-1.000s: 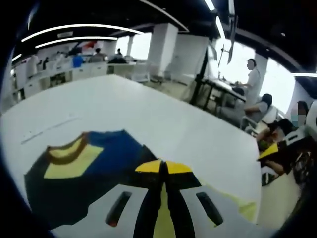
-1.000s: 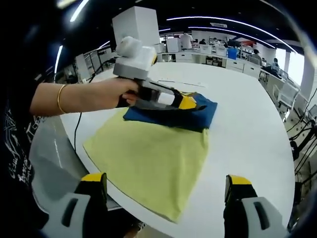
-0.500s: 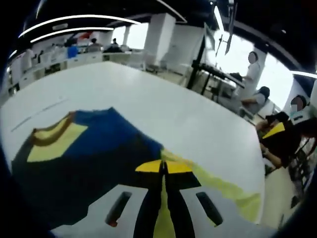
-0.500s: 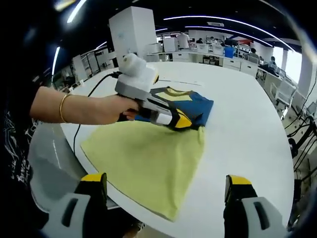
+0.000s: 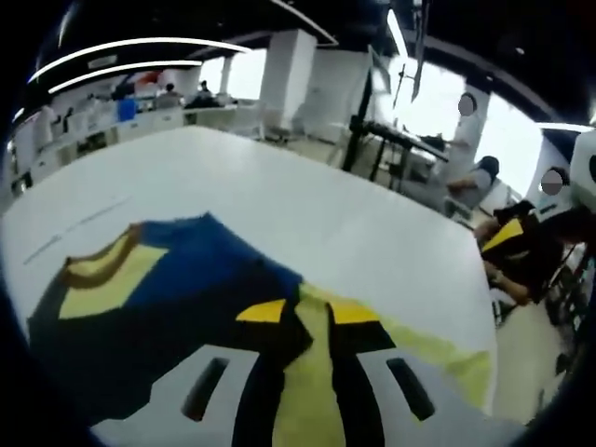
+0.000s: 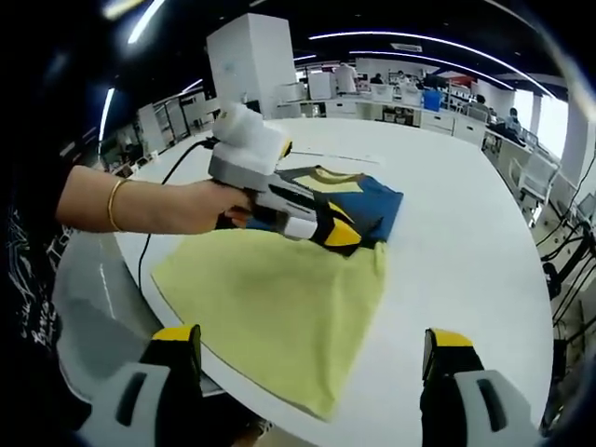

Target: Fold the garment on the visible template until the final outline fits inside the template.

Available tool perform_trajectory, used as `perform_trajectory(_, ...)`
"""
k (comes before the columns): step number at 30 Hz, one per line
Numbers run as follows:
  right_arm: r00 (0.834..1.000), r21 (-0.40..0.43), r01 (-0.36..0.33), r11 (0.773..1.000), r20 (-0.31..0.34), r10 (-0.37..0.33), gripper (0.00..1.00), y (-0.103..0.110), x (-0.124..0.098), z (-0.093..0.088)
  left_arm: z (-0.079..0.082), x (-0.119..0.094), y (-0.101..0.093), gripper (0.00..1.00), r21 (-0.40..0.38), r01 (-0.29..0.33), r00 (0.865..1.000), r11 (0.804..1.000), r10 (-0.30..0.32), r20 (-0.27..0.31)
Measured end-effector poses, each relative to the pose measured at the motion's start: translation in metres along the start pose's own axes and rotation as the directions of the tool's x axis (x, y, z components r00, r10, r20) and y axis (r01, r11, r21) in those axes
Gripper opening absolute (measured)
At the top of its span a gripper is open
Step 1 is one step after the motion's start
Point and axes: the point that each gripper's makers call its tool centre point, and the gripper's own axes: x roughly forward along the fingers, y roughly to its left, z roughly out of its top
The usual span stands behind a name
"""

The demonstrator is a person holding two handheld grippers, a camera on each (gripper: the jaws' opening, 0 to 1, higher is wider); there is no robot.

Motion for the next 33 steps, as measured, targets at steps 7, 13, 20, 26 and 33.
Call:
perform_trajectory(7, 1.000, -0.011, -0.019, 1.000, 0.016, 0.019, 0.99, 0.004, 0.005, 0.009, 0.005, -0.028, 0.028, 0.38, 0.045, -0.056, 0.998, 0.997, 0.055, 0.029)
perform_trajectory(13, 0.999, -0.034, -0.026, 0.999, 0.025, 0.027, 0.99, 0.005, 0.007, 0.018, 0.002, -0.050, 0.049, 0.52, 0.091, -0.106, 0.994, 0.990, 0.103, 0.031)
perform_trajectory(20, 0.999, -0.040, -0.037, 0.999, 0.029, 0.039, 0.99, 0.007, 0.012, 0.023, -0.006, -0.071, 0.072, 0.67, 0.090, -0.176, 0.984, 0.980, 0.173, 0.040)
perform_trajectory(26, 0.998, -0.048, -0.053, 0.997, 0.027, 0.054, 0.99, 0.011, 0.017, 0.025, -0.013, -0.089, 0.089, 0.76, 0.090, -0.228, 0.973, 0.969, 0.224, 0.048)
perform_trajectory(33, 0.998, -0.054, -0.065, 0.996, 0.024, 0.066, 0.99, 0.014, 0.021, 0.027, -0.022, -0.106, 0.104, 0.77, 0.063, -0.261, 0.965, 0.963, 0.258, 0.047)
